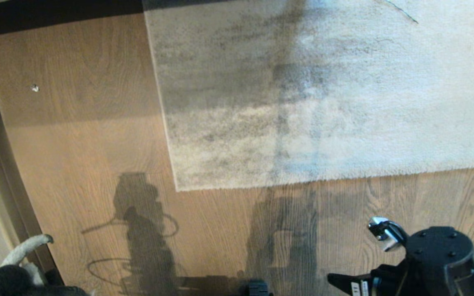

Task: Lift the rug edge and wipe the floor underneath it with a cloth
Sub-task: Lift up the carpet

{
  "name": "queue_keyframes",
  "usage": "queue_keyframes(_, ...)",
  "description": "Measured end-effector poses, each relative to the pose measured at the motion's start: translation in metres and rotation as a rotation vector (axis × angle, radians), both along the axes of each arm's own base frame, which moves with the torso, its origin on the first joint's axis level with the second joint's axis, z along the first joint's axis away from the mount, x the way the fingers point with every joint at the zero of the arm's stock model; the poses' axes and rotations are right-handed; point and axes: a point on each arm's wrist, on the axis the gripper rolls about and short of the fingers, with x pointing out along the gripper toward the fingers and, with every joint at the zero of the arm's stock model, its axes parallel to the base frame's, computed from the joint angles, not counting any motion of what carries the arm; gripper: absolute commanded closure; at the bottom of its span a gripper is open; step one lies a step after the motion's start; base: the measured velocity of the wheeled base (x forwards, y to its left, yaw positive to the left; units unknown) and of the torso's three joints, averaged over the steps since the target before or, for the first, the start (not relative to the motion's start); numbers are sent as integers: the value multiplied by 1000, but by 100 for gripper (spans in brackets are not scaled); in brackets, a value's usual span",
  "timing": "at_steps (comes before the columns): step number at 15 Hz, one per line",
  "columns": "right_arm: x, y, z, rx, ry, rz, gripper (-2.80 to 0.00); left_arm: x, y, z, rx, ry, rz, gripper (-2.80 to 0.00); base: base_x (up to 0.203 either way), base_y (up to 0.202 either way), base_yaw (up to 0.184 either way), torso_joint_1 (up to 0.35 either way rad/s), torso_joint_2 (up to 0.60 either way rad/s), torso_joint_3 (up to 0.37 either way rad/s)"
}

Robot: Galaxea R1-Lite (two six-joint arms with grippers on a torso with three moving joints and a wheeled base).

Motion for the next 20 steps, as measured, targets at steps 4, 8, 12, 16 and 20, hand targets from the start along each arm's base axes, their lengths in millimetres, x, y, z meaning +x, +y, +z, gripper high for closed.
queue_keyframes(4,11,25,-10,57,27,-294,0,0,0,0,0,0,0,0,0,0,0,0,0,0)
queue_keyframes(8,18,33,-16,61,7,-458,-280,0,0,0,0,0,0,0,0,0,0,0,0,0)
queue_keyframes(12,27,41,-18,108,-6,-569,-280,0,0,0,0,0,1,0,0,0,0,0,0,0)
queue_keyframes(16,46,63,-10,237,-25,-650,-280,0,0,0,0,0,1,0,0,0,0,0,0,0)
queue_keyframes(20,59,79,-7,390,-73,-660,-280,0,0,0,0,0,0,0,0,0,0,0,0,0)
